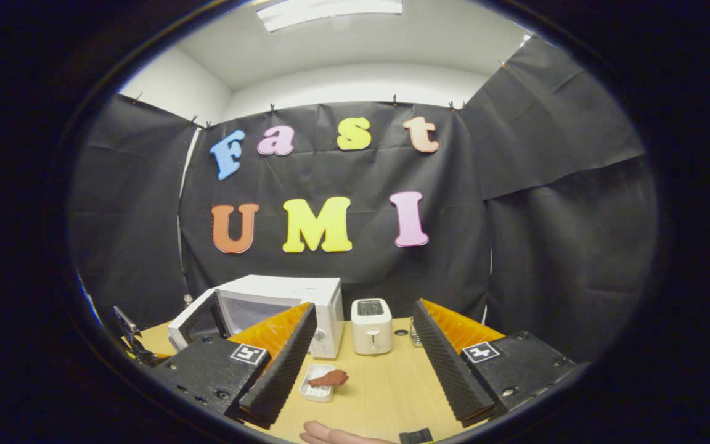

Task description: Open the microwave oven with the left hand, put the food in, and close the microwave oven.

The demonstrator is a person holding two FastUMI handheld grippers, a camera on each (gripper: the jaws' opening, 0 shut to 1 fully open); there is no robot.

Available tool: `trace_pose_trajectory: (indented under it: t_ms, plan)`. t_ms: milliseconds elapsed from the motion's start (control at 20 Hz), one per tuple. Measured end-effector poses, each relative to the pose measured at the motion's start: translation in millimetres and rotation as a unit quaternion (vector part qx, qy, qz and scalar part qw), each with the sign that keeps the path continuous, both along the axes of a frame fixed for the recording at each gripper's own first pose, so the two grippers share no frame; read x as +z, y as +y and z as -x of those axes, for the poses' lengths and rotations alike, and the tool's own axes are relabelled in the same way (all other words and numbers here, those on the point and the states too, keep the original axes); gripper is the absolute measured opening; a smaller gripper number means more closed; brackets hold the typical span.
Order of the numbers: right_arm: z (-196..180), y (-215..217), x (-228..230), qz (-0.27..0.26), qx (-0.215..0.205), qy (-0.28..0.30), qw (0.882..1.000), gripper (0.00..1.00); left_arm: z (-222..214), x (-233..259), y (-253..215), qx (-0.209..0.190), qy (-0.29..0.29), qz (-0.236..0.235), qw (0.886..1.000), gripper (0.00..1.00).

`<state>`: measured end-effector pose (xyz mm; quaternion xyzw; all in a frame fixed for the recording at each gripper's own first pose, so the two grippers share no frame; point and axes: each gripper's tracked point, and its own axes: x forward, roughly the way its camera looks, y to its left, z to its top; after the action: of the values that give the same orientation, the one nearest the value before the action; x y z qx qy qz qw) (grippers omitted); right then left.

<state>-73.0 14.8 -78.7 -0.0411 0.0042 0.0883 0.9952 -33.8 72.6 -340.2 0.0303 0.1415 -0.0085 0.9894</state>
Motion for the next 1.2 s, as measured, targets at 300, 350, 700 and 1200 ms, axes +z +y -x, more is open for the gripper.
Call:
trace_pose_trajectory:
  t_ms: [300, 350, 700, 1200]
  plan:
    - [0, 22, -17, 0.015, 0.022, 0.014, 1.0, 0.9, 41, 36, 45, 0.04, -0.03, 0.043, 0.998, 0.84]
    - [-1, 23, -17, 0.014, 0.023, 0.015, 1.0, 0.9, 44, 44, 48, 0.041, -0.034, 0.048, 0.997, 0.84]
    - [-11, 13, -24, 0.022, 0.015, 0.018, 0.999, 0.89, 54, 100, 44, 0.039, -0.055, 0.07, 0.995, 0.96]
    - [-99, 1, -101, 0.038, 0.027, 0.112, 0.993, 1.0, 19, 203, 1, 0.036, -0.099, 0.027, 0.994, 0.93]
